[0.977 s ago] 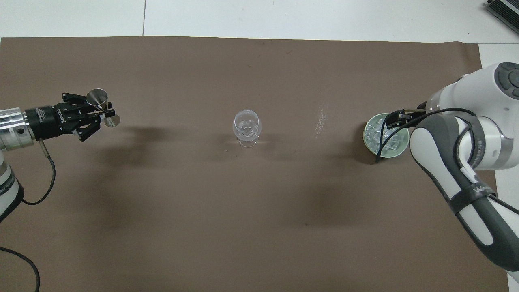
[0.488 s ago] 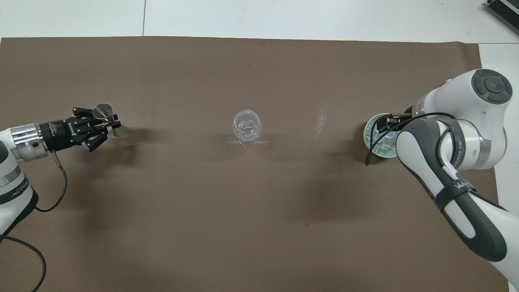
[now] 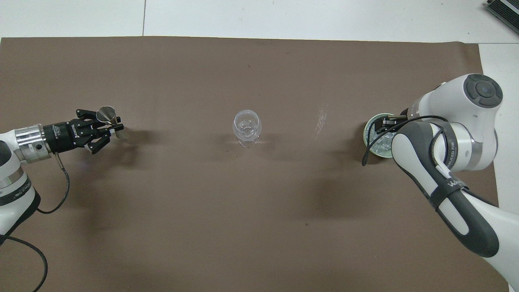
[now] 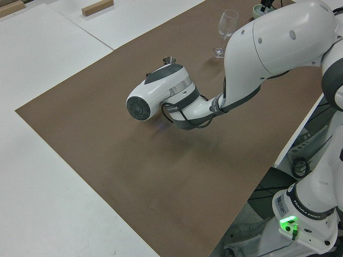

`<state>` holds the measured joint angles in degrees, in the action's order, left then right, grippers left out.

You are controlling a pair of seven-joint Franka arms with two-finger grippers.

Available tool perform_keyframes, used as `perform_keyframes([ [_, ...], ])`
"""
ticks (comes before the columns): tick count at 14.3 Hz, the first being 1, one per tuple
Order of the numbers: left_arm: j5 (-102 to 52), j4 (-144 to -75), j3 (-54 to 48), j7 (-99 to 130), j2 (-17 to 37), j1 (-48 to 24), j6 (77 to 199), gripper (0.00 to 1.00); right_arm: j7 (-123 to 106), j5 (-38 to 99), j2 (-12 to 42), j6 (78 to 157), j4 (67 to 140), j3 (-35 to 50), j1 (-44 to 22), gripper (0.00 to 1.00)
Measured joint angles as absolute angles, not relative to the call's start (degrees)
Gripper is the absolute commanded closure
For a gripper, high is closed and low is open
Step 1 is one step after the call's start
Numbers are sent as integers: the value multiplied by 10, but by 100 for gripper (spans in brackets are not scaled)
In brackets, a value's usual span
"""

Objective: Pour wine and add ice with both arms

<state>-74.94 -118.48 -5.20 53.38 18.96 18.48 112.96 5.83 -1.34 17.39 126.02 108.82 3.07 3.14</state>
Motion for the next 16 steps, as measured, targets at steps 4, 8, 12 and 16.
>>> perform_keyframes([
  [4,-749,-1193,-51,506,190,188,1129,100,59,-13,173,1260,1087,31,31,100],
  [8,-749,-1194,-51,497,192,191,1129,100,59,-13,164,1260,1079,31,31,100],
  [12,-749,-1194,-49,492,196,192,1131,100,62,-13,133,1260,1062,32,31,100],
  [16,-749,-1194,-48,475,202,192,1133,100,67,-13,99,1238,1052,33,31,100],
])
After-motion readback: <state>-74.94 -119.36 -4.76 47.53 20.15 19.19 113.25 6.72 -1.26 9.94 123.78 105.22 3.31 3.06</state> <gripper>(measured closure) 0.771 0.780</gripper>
